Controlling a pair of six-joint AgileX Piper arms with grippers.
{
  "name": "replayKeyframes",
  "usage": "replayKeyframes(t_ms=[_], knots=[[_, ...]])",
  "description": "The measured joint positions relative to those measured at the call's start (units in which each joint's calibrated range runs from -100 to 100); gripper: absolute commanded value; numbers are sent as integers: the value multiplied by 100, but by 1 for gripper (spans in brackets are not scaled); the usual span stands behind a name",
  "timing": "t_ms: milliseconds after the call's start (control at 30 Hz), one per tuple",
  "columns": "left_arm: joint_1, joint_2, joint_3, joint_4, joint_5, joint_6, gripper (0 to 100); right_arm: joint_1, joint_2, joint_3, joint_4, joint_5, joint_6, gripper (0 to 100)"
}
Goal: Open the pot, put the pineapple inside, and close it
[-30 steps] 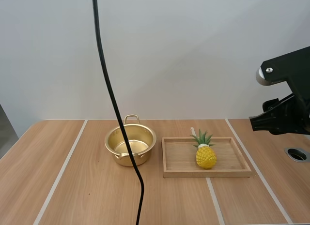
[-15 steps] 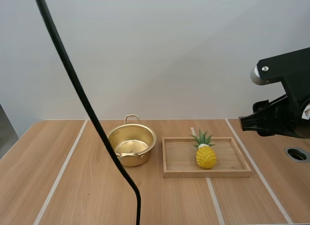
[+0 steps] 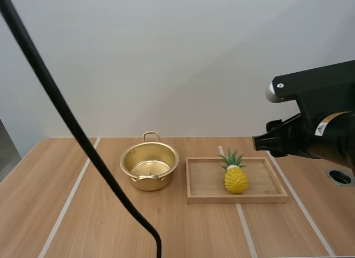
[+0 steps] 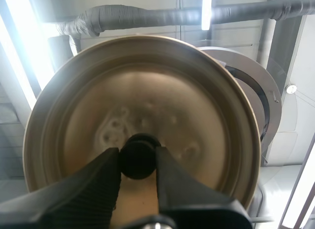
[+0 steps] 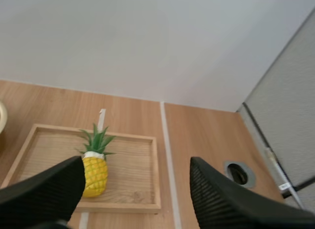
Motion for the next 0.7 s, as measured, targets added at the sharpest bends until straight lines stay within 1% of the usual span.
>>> replayKeyframes(t_ms=[33,67,133,200,333,433,567,700], knots=[[0,0,-14,0,20,0,0,0,52,37,42,-69,-19,100],[0,0,-45,0,24,0,0,0,324,106,147,-248,-110,100],[0,0,-81,0,39,0,0,0,1587,152,986,-675,-630,100],[0,0,-93,44,76,0,0,0,2238,73,1242,-715,-776,100],[0,0,-93,76,547,0,0,0,3574,-94,1411,-834,-877,100],[0,0,-93,76,787,0,0,0,4373,-225,1450,-1087,-885,100],[0,0,-93,86,830,0,0,0,5026,-297,1491,-1436,-885,100],[0,0,-93,86,830,0,0,0,5376,-338,1522,-1867,-885,100]])
